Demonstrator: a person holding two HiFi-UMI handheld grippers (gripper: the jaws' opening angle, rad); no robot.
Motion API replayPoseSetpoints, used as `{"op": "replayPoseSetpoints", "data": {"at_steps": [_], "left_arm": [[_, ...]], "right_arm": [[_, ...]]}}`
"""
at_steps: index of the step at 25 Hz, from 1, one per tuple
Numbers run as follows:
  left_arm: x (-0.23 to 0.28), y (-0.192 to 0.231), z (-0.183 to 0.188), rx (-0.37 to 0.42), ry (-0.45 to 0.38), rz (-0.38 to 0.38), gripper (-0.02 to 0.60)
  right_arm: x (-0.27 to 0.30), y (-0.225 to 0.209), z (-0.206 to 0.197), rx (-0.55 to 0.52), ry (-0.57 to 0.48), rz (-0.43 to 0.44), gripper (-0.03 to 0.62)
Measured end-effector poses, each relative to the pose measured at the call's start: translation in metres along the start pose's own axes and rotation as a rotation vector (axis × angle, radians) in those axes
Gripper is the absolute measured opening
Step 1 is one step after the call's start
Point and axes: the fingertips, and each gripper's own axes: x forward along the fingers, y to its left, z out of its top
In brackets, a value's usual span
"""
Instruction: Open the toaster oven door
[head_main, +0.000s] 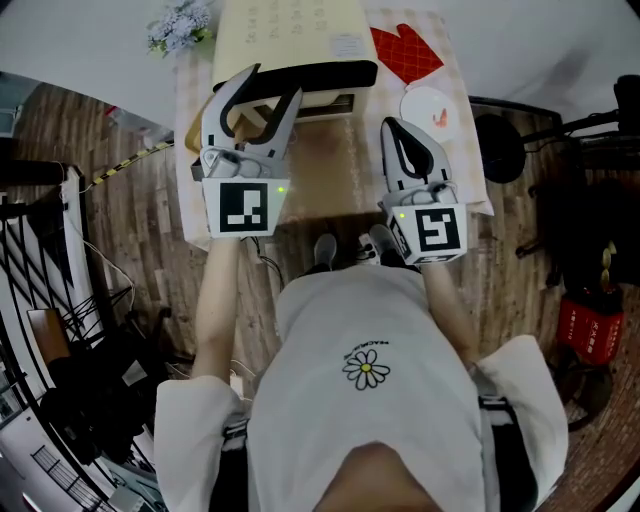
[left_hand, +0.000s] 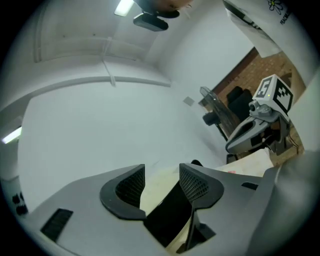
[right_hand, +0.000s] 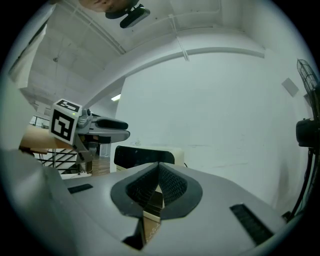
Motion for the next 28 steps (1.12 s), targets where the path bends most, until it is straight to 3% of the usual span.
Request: {"op": "replayPoseSetpoints", "data": {"at_steps": [4,7,11,19,23,28], "left_arm": [[0.019,0.001,-0.010,0.076,0.077,-0.186,0.250],[0.030,-0.004,-0.033,0.184,0.210,-0.291,0.249],[0.038,-0.012,-0.053,0.296,0.312,-0.400,0.235],[0.052,-0.011,-0.062,0.319,0.388,-0.498,0.216],[0.050,-0.019,-0.067,0.255,0.417,-0.592,0.154],[0.052,-0.019,-0.065,0.179,0.388,-0.632,0.154]], "right_arm": [[0.001,0.004,-0.002,0.008,0.004,0.017,0.010],[-0.001,0.007,-0.002,0.007,0.008,0.028,0.010],[-0.003,0.009,-0.003,-0.001,0.014,0.034,0.009],[-0.001,0.009,-0.010,0.013,0.031,0.030,0.009],[0.001,0.006,-0.012,0.008,0.039,0.030,0.010],[0.007,0.003,-0.017,0.024,0.060,0.022,0.010]]}}
